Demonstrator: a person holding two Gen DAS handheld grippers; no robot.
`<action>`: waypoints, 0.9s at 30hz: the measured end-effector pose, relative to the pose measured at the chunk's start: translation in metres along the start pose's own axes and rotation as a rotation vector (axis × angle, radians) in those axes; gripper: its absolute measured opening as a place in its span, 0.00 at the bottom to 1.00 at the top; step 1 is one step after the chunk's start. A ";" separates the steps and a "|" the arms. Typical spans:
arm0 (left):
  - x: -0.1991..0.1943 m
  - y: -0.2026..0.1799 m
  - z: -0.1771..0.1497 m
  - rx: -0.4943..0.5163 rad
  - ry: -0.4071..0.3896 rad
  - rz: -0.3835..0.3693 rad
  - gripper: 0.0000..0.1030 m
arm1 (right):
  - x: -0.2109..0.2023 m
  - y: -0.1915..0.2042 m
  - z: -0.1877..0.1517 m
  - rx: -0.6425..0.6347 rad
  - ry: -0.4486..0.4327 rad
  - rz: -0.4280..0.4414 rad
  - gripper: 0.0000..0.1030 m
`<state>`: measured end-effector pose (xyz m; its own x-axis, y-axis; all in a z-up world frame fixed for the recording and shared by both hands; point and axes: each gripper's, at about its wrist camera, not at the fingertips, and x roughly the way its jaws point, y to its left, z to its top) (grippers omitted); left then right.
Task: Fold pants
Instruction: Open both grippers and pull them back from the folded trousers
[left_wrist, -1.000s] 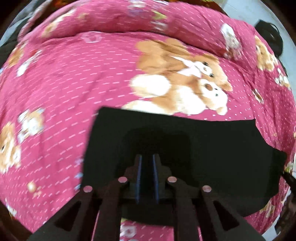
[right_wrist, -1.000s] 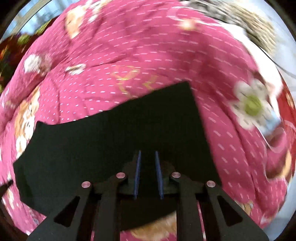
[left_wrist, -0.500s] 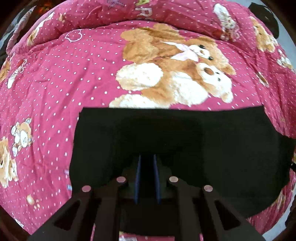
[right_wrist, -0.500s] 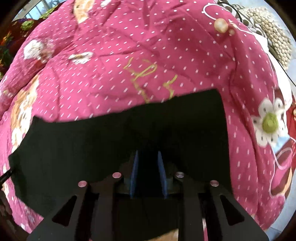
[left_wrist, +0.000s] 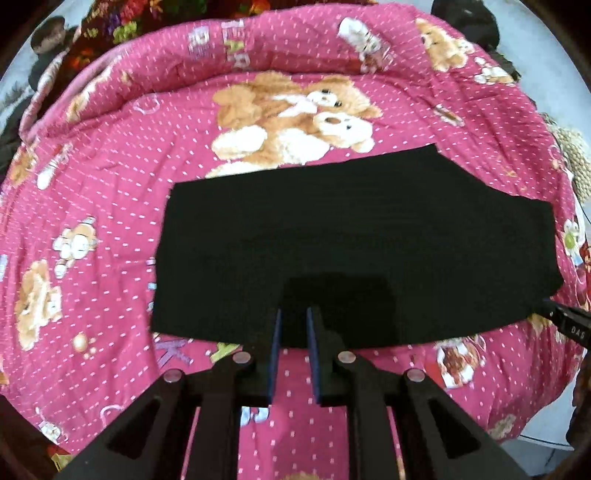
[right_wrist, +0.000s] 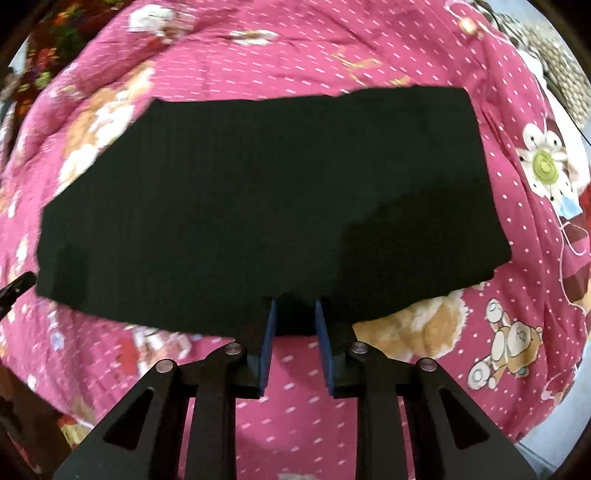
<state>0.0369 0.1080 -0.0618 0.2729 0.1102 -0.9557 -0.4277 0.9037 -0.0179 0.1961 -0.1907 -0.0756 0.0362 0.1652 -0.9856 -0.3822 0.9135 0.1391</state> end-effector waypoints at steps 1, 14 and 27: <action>-0.009 0.000 -0.006 0.002 -0.013 0.004 0.16 | -0.008 0.005 -0.003 -0.015 -0.018 0.031 0.21; -0.068 0.000 -0.036 -0.031 -0.112 0.014 0.15 | -0.065 0.059 -0.024 -0.164 -0.115 0.175 0.21; -0.064 0.020 -0.025 0.082 -0.118 -0.068 0.16 | -0.097 0.080 -0.044 -0.049 -0.179 0.106 0.50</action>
<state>-0.0109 0.1089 -0.0081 0.4005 0.0915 -0.9117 -0.3340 0.9411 -0.0523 0.1214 -0.1501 0.0266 0.1549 0.3269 -0.9323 -0.4372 0.8689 0.2320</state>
